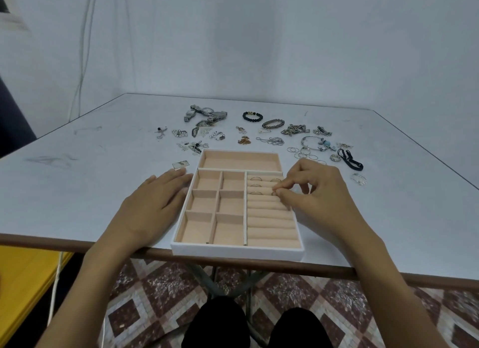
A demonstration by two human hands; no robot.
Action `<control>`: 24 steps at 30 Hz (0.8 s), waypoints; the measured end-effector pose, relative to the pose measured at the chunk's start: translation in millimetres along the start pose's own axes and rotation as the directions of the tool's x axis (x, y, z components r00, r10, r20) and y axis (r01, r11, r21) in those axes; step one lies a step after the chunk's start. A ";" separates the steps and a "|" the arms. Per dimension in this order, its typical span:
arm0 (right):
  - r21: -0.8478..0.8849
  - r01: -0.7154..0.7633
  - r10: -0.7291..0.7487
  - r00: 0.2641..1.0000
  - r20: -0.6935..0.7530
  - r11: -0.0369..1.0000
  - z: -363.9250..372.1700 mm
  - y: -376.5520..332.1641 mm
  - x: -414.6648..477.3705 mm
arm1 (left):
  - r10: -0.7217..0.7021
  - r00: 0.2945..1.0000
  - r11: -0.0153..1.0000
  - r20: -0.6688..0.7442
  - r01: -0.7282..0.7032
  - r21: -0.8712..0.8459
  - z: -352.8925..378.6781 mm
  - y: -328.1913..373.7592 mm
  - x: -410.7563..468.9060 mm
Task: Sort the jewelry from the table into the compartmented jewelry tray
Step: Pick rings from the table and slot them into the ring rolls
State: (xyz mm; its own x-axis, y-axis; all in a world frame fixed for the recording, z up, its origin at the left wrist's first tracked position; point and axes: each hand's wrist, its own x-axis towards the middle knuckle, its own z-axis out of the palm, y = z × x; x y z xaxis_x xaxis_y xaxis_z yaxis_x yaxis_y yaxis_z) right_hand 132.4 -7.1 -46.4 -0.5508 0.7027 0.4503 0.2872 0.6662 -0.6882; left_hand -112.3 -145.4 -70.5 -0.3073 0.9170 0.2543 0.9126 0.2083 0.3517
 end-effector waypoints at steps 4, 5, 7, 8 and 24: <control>-0.093 0.047 -0.047 0.999 -0.006 0.995 -0.9 3.5 0.8 | 0.011 1.000 1.000 -0.012 -0.011 0.005 1.0 -3.1 -0.4; -0.112 0.069 -0.071 0.997 -0.014 0.991 -1.7 4.5 1.3 | 0.009 1.000 1.000 -0.008 -0.008 0.008 1.4 -3.8 0.0; -0.097 0.114 -0.118 0.993 -0.030 0.989 -3.1 5.8 2.2 | 0.009 1.000 1.000 -0.007 -0.009 0.008 1.6 -3.9 0.6; -0.085 0.130 -0.133 0.991 -0.028 0.988 -3.3 5.4 2.1 | 0.013 1.000 1.000 -0.008 -0.013 0.008 1.7 -3.7 0.5; -0.089 0.104 -0.103 0.995 0.014 0.991 0.2 2.7 0.0 | 0.008 1.000 1.000 -0.017 -0.009 -0.013 0.2 -0.5 0.0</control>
State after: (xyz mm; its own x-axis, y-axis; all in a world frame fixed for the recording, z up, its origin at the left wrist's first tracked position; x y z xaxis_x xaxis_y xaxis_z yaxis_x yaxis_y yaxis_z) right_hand 133.0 -5.3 -48.3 -0.5882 0.6269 0.5109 0.2968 0.7550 -0.5847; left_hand -112.7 -145.5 -70.8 -0.3041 0.9130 0.2722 0.9116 0.1958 0.3615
